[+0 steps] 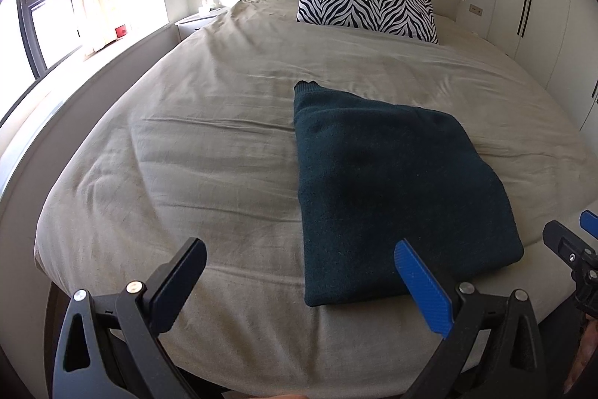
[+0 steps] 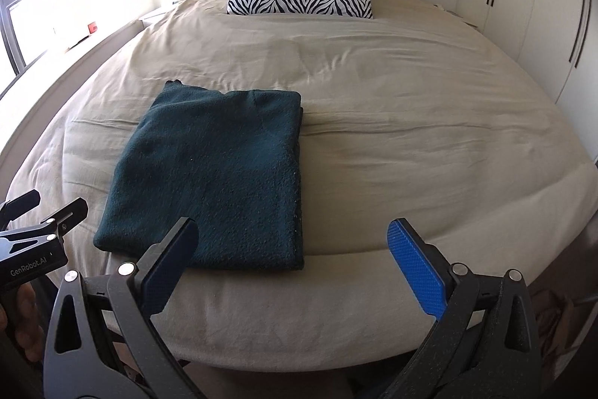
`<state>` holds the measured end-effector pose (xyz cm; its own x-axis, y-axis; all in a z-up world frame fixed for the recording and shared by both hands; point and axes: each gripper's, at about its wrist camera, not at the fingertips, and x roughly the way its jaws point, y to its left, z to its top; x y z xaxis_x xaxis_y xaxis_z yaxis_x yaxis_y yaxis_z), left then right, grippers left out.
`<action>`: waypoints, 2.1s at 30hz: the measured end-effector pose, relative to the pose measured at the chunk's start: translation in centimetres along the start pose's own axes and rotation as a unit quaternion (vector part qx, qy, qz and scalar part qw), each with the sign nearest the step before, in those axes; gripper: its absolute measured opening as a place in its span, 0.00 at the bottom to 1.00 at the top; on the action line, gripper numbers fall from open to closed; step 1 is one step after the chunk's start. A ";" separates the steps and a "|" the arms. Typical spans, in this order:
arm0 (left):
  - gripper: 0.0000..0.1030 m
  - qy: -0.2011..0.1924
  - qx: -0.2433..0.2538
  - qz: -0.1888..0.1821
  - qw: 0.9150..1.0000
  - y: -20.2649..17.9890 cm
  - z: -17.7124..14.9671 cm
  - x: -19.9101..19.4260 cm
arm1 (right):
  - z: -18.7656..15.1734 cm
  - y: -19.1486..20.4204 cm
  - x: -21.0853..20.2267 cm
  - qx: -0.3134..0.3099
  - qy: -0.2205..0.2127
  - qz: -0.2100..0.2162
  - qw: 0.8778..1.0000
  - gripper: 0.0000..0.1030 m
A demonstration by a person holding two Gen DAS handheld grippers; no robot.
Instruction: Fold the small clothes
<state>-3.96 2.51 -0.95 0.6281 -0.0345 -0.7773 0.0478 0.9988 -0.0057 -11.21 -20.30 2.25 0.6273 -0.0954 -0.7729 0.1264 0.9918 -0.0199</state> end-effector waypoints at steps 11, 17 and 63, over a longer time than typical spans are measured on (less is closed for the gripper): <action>1.00 0.002 0.000 0.001 1.000 0.0 0.0 0.1 | -0.3 0.2 0.4 0.003 0.005 0.001 1.000 1.00; 1.00 0.002 0.000 0.001 1.000 0.0 -0.1 0.1 | -0.3 0.2 0.4 0.004 0.006 0.001 1.000 1.00; 1.00 0.009 0.004 -0.002 1.000 0.1 -0.7 0.7 | -1.0 -0.4 1.0 0.007 0.016 0.004 1.000 1.00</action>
<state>-4.08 2.60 -1.90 0.6136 -0.0371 -0.7887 0.0566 0.9984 -0.0028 -11.38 -20.71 0.84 0.6029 -0.0837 -0.7934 0.1316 0.9913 -0.0045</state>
